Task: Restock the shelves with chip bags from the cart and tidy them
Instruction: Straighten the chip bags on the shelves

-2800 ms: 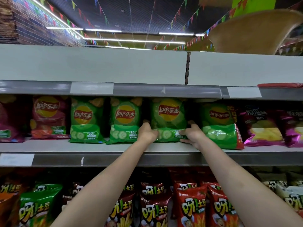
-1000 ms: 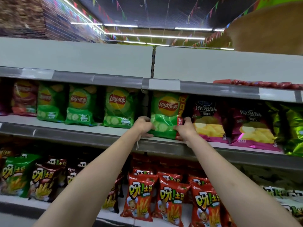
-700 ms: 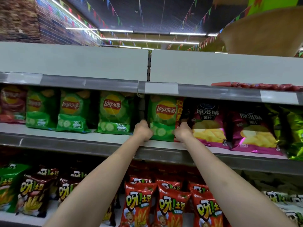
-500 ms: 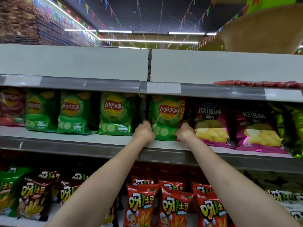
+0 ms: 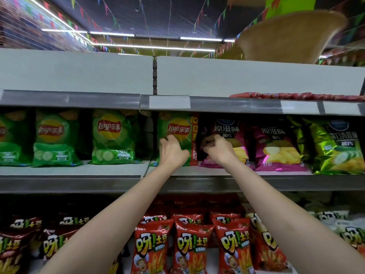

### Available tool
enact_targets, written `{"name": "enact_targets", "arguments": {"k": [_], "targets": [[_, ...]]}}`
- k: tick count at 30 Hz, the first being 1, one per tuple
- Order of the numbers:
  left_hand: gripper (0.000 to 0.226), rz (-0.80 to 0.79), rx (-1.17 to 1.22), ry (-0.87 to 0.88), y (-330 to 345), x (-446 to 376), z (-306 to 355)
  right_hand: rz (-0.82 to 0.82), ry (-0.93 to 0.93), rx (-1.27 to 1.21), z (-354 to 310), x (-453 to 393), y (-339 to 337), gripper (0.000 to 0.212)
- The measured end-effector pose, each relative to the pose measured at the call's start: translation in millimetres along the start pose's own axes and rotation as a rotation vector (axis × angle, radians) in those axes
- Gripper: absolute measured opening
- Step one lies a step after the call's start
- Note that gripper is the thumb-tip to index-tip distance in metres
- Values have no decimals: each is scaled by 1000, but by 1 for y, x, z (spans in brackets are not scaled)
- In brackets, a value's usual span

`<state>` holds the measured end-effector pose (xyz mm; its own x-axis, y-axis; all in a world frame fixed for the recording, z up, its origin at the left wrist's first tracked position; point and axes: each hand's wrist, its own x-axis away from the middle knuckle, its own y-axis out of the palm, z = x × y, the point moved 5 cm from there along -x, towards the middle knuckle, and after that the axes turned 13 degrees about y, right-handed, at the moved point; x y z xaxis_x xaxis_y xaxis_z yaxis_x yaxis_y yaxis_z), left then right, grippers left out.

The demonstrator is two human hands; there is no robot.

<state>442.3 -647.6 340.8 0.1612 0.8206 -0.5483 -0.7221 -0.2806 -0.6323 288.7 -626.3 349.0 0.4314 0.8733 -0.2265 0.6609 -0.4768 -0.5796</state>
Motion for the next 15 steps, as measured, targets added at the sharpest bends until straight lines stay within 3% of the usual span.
{"name": "enact_targets", "arguments": {"k": [7, 11, 15], "targets": [[44, 18, 64, -185, 0, -8, -10, -15, -26, 23, 13, -5, -18, 34], [38, 95, 70, -102, 15, -6, 12, 131, 14, 171, 29, -15, -44, 42], [34, 42, 138, 28, 39, -8, 44, 191, 117, 273, 50, -27, -70, 54]]}}
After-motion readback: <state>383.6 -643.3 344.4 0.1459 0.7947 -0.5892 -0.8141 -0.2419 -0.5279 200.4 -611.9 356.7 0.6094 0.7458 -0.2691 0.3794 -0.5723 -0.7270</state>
